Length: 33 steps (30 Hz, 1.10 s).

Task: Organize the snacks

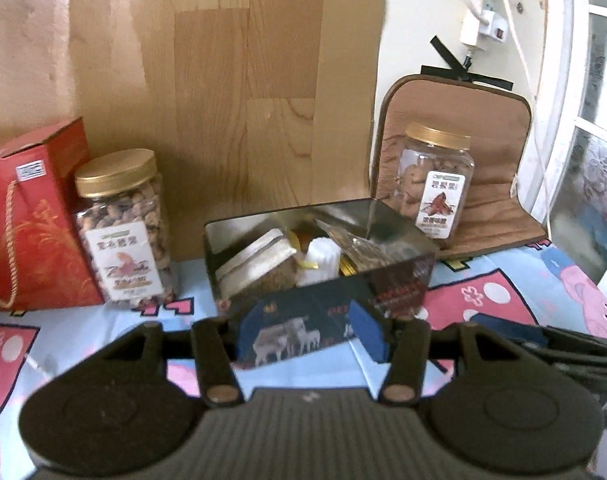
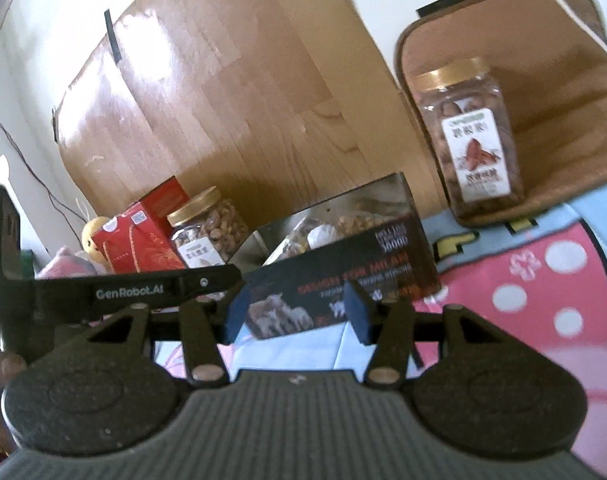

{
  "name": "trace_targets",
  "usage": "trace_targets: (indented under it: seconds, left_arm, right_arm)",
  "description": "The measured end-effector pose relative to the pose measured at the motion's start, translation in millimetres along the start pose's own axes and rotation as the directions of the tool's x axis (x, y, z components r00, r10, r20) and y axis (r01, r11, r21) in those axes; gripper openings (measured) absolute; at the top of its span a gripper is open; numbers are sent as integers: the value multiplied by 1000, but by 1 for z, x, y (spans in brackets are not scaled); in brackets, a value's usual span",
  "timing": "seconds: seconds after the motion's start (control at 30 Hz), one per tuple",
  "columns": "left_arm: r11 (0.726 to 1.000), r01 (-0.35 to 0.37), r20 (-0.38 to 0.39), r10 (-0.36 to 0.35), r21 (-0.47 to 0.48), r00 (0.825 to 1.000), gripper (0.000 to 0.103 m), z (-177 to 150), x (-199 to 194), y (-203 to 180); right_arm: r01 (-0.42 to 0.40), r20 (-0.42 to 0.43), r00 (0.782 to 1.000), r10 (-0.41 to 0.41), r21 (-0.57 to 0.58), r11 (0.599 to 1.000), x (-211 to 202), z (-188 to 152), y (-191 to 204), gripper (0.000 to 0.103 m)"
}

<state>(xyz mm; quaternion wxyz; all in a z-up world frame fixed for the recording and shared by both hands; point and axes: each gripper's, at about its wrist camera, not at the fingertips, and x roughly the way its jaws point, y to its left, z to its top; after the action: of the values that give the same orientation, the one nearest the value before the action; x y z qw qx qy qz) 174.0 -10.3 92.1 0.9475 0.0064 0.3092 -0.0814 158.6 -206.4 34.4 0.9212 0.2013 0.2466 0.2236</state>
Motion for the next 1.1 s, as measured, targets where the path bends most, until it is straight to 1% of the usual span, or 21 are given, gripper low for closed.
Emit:
trace_targets:
  seconds: [0.07,0.13,0.23,0.3,0.33,0.4,0.43,0.47,0.5,0.53,0.57,0.6,0.67,0.73,0.8,0.87,1.0,1.1]
  left_arm:
    - [1000,-18,11,18,3,1000,55,-7,-11,-4]
    - [1000,-18,16,18,2,1000,55,-13,-21,-7]
    - [999,-35,31,35,4,999,57,-24,-37,-12]
    - [999,-53,45,52,6,998,69,-32,-48,-13]
    - [998,-62,53,62,6,997,71,-35,-53,-14]
    - [997,-79,64,78,11,995,72,-43,-62,-16]
    - [996,-84,66,83,13,994,72,-46,-65,-17]
    - [996,-87,68,86,14,994,76,-49,-69,-18]
    - [996,-89,70,88,13,994,82,-52,-73,-19]
    - [996,-91,73,90,11,993,84,-55,-77,-19]
    - [995,-96,80,95,8,992,89,-58,-82,-20]
    - [995,-100,88,99,3,991,96,-61,-86,-20]
    - [994,-110,110,111,-10,988,103,-67,-97,-22]
    - [992,-125,116,126,-20,985,103,-71,-106,-24]
    - [992,-125,112,128,-35,985,103,-75,-115,-24]
    - [991,-125,105,129,-48,986,103,-78,-122,-25]
    - [985,-154,54,159,-72,986,103,-82,-129,-26]
    - [982,-173,70,179,-78,981,103,-91,-135,-27]
  right_arm:
    - [4,7,1000,-4,21,1000,-12,-5,3,55]
    - [12,12,1000,-12,40,999,-22,-9,5,56]
    - [18,25,999,-19,73,997,-39,-15,9,59]
    - [24,36,999,-27,83,996,-50,-19,13,61]
    - [26,40,999,-29,84,996,-55,-21,15,61]
    - [28,48,998,-32,86,996,-63,-24,20,63]
    - [28,54,998,-33,88,996,-67,-26,22,66]
    - [28,61,998,-34,91,995,-72,-28,25,70]
    - [28,65,997,-34,92,995,-76,-30,27,72]
    - [26,70,997,-32,92,995,-79,-32,30,73]
    - [23,73,997,-30,90,996,-83,-33,32,74]
    - [21,73,997,-28,88,996,-86,-35,35,75]
    - [16,78,997,-22,86,996,-92,-36,40,83]
    - [8,92,996,-16,83,997,-99,-38,44,85]
    - [2,101,995,-10,78,997,-107,-39,49,86]
    - [-2,105,994,-6,77,997,-112,-41,54,90]
    - [-8,102,995,1,67,998,-120,-45,62,95]
    - [-9,90,996,4,55,998,-122,-50,67,97]
